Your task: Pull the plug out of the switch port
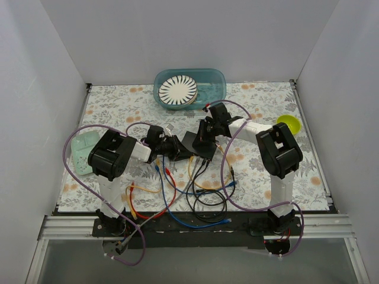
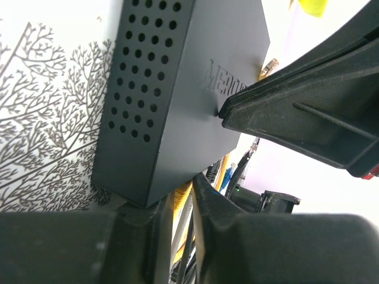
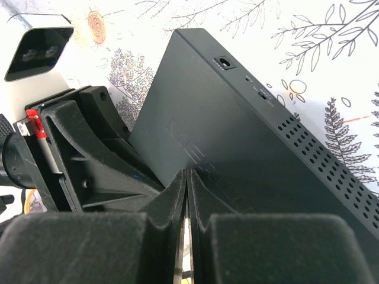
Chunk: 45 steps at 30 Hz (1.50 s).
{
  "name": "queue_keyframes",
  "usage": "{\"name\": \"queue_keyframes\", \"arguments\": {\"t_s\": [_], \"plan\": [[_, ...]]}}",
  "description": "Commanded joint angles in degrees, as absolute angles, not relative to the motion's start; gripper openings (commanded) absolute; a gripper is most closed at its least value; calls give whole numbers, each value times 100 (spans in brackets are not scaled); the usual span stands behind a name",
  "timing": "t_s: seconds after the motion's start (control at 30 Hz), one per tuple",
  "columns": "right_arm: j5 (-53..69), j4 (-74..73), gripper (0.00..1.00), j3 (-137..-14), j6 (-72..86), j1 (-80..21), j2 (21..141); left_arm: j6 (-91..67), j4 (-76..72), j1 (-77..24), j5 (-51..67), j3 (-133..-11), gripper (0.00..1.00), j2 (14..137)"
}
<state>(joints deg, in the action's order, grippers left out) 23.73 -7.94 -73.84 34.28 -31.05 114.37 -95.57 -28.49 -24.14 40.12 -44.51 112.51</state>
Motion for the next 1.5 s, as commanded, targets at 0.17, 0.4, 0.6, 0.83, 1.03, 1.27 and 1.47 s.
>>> {"name": "queue_keyframes", "arguments": {"t_s": [0.17,0.4,0.6,0.83,1.03,1.27,1.47], "plan": [[1627,-1371,9,-7199,3085,-3111,11436,-9167,-2215,-2470,3481,-4412,0,11426],[1398,-1819,9,-7093,2620,-3515,10688,-9185,-2285,-2470,3507,-4333,0,11382],[1266,-1907,9,-6969,2549,-3586,11003,-9193,-2286,-2470,3516,-4228,0,11268],[1152,-2083,9,-7268,2522,-3568,11443,-9150,-2259,-2470,3551,-3964,0,10969],[1019,-2013,9,-7303,2584,-3463,11514,-9114,-2162,-2470,3595,-3525,0,10539],[975,-1908,9,-7147,2523,-3463,11085,-8825,-1118,-2452,2823,-3147,0,9090],[872,-1196,10,-6934,2610,-3454,10249,-8930,-238,-2294,1855,-3339,28,7832]]}}
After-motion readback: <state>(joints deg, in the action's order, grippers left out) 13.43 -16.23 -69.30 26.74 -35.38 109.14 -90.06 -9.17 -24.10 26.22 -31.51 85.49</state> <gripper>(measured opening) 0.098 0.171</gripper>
